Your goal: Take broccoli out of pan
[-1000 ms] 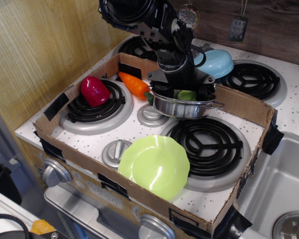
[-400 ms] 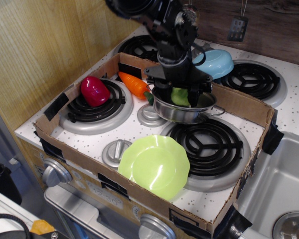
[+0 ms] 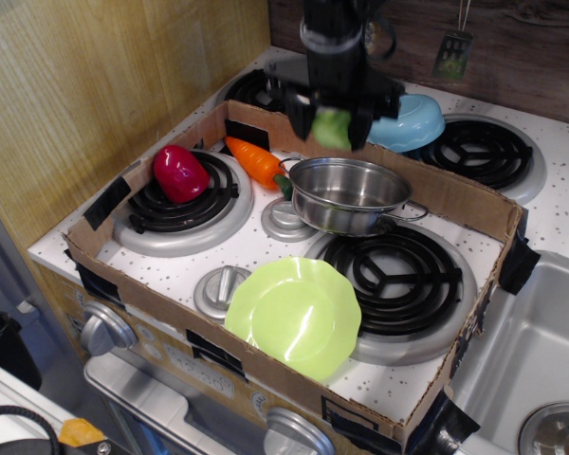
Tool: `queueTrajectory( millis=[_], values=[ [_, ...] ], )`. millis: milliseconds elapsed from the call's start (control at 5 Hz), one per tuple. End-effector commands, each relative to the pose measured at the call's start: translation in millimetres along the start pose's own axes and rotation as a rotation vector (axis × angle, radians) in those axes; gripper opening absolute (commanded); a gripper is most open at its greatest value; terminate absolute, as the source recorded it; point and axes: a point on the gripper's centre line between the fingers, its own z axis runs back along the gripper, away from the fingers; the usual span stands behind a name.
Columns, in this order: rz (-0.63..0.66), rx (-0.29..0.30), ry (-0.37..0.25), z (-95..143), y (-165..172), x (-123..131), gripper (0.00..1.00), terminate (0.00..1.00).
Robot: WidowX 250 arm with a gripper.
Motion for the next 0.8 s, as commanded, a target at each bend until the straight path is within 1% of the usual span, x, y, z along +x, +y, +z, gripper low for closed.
queueTrajectory(
  millis=[0,200,400,600],
  values=[
    [0.074,0.083,-0.088,61.2,25.8,-13.0,0.0,0.0],
    [0.128,0.091,-0.077,66.9,42.1,-41.5,0.0,0.0],
    [0.157,0.06,-0.046,55.2,53.4,-59.7,0.0,0.0],
    [0.182,0.029,-0.023,35.6,63.1,-76.1,0.0,0.0]
  ],
)
